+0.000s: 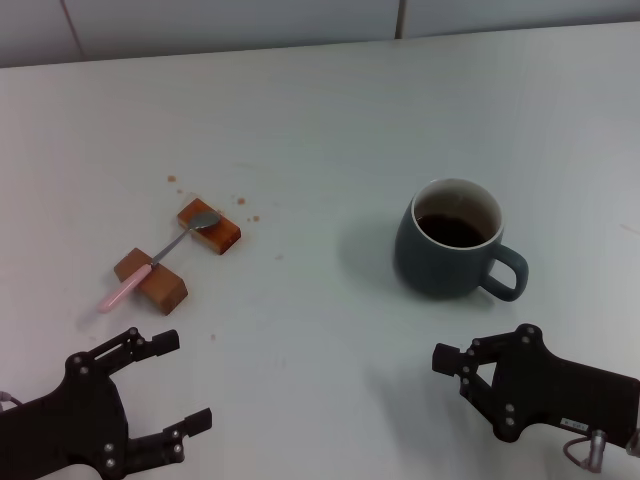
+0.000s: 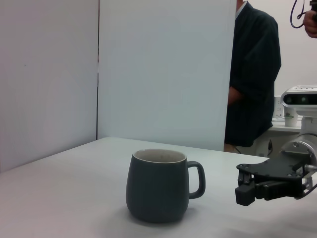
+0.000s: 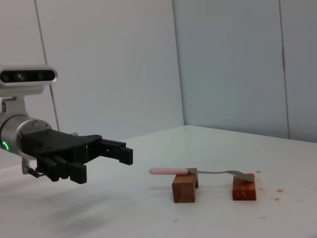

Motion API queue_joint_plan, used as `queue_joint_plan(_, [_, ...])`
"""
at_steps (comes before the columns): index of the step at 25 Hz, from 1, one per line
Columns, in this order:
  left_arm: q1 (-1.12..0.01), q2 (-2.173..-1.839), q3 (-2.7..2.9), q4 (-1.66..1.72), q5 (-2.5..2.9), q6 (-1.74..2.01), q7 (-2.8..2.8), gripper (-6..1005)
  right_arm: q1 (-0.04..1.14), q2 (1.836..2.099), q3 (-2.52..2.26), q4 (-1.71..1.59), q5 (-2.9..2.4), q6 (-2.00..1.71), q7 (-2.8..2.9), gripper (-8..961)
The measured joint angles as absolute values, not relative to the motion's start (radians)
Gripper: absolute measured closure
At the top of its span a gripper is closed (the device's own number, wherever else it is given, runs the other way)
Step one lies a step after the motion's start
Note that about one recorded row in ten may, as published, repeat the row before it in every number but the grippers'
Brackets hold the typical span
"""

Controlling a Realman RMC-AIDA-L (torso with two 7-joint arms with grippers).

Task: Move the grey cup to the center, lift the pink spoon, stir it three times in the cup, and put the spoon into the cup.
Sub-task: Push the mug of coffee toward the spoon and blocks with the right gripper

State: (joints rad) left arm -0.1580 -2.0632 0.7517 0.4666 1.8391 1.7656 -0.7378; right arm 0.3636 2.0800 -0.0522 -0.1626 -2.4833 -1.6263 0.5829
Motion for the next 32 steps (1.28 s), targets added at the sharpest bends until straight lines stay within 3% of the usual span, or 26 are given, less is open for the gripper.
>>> queue_joint_plan(1, [-0.158, -2.063, 0.752, 0.466, 1.839, 1.766, -0.738, 136, 0.363, 2.08, -0.05, -0.162, -2.483, -1.628, 0.573, 946])
queue_joint_plan(15, [-0.161, -2.063, 0.748, 0.468, 1.839, 1.766, -0.741, 136, 0.247, 2.084, 0.194, -0.012, -2.125, -1.68, 0.138, 944])
queue_joint_plan(32, [-0.177, -2.063, 0.723, 0.468, 1.835, 1.767, -0.748, 137, 0.41, 2.076, 0.099, -0.113, -2.16, -1.36, 0.273, 942])
